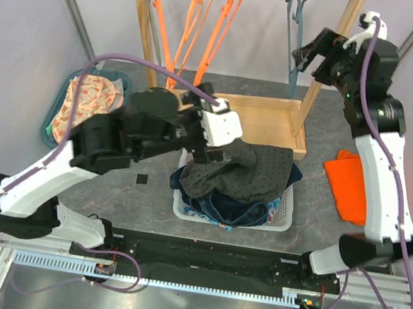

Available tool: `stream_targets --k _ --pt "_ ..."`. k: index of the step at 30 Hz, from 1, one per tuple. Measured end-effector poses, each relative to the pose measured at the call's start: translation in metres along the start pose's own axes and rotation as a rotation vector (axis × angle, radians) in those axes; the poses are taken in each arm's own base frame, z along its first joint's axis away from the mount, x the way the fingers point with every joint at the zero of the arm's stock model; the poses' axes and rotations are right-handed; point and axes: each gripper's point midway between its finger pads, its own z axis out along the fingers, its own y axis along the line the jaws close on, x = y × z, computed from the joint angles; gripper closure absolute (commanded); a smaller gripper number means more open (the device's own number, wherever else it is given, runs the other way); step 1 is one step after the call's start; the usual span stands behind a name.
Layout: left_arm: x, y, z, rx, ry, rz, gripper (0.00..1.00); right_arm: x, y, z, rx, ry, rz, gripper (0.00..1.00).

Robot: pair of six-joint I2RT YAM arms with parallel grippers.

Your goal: Remove the skirt from the hanger

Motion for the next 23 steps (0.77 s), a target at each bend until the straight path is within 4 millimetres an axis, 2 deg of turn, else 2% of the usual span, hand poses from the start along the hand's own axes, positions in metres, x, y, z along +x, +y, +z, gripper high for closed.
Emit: stream_targets --k 2,4,6,7,10,13,15,17,20,23 --pt "-0.012 0.016 -0.018 -0.036 -0.054 -0.032 0.00 0.002 -0.003 -0.025 0.011 -0.014 -0.014 0.02" --pt "-0.009 0.037 -0.044 -0.093 -0.084 -0.086 0.00 0.011 -0.010 -0.059 0.034 -0.019 -0.028 0.02" --pt "0.008 0.063 -0.073 -0.193 -0.080 -0.145 0.00 0.025 -0.017 -0.096 0.053 -0.027 -0.047 0.02" --pt "0.016 0.069 -0.086 -0.228 -0.078 -0.167 0.00 0.029 -0.020 -0.113 0.053 -0.039 -0.058 0.02" --pt "0.041 0.072 -0.115 -0.287 -0.063 -0.218 0.00 0.040 -0.022 -0.155 0.041 -0.060 -0.080 0.02" --pt "0.060 0.073 -0.137 -0.345 -0.058 -0.268 0.00 0.041 -0.017 -0.185 0.015 -0.090 -0.096 0.02" --pt "0.072 0.070 -0.139 -0.357 -0.037 -0.296 0.00 0.041 -0.015 -0.194 0.000 -0.098 -0.102 0.02" --pt "0.087 0.064 -0.134 -0.355 -0.001 -0.328 0.01 0.044 -0.015 -0.194 -0.004 -0.090 -0.108 0.02" --pt "0.105 0.058 -0.123 -0.345 0.048 -0.377 0.03 0.058 -0.017 -0.188 -0.012 -0.044 -0.117 0.02" --pt "0.109 0.058 -0.116 -0.347 0.062 -0.417 0.04 0.070 -0.019 -0.180 -0.015 0.002 -0.123 0.02"
